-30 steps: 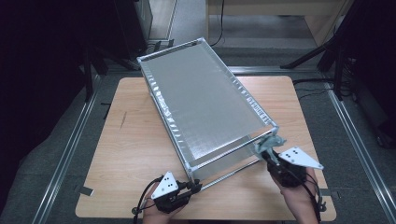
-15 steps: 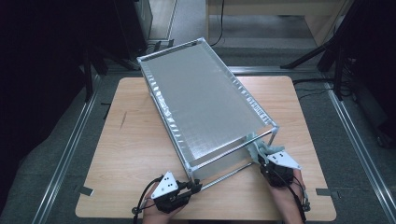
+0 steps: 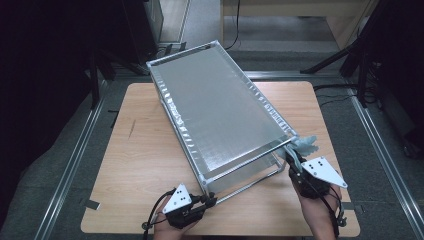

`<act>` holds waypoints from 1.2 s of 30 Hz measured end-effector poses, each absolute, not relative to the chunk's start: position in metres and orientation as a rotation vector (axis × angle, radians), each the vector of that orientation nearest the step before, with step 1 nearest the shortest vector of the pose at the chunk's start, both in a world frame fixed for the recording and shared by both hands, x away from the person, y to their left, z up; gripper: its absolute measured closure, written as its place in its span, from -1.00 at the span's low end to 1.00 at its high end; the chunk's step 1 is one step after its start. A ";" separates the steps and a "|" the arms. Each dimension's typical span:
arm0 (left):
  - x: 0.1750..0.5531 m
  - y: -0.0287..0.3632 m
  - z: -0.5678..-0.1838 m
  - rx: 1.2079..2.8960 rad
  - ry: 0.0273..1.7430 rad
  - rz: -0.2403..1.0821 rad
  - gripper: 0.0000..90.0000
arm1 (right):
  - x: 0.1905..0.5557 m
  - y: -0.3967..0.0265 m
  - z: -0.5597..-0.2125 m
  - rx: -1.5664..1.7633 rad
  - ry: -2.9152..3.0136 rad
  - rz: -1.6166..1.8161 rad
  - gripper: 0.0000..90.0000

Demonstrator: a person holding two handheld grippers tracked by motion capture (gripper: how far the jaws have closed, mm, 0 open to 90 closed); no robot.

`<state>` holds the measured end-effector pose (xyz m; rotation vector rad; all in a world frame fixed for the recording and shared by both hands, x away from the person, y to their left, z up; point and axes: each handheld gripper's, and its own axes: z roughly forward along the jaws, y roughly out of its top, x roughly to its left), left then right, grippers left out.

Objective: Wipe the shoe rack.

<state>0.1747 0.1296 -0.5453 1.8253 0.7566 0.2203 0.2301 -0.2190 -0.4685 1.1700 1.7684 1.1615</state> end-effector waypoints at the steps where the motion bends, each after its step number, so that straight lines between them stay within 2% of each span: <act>1: 0.175 0.129 -0.545 1.826 0.757 0.222 0.73 | 0.232 -0.219 -0.475 1.183 1.789 1.148 0.76; 7: 0.174 0.127 -0.545 1.831 0.750 0.222 0.73 | 0.243 -0.215 -0.512 1.190 1.894 1.009 0.76; 15: 0.174 0.127 -0.545 1.836 0.746 0.226 0.73 | 0.251 -0.210 -0.543 1.253 2.015 0.843 0.76; 18: 0.174 0.127 -0.545 1.839 0.745 0.231 0.74 | 0.249 -0.212 -0.534 1.245 1.995 0.867 0.76; 29: 0.173 0.127 -0.545 1.840 0.743 0.236 0.74 | 0.225 -0.224 -0.459 1.130 1.735 1.125 0.76; 32: 0.173 0.127 -0.545 1.840 0.742 0.237 0.74 | 0.227 -0.225 -0.464 1.135 1.758 1.108 0.76; 36: 0.173 0.127 -0.544 1.845 0.740 0.242 0.74 | 0.237 -0.223 -0.494 1.169 1.850 1.028 0.76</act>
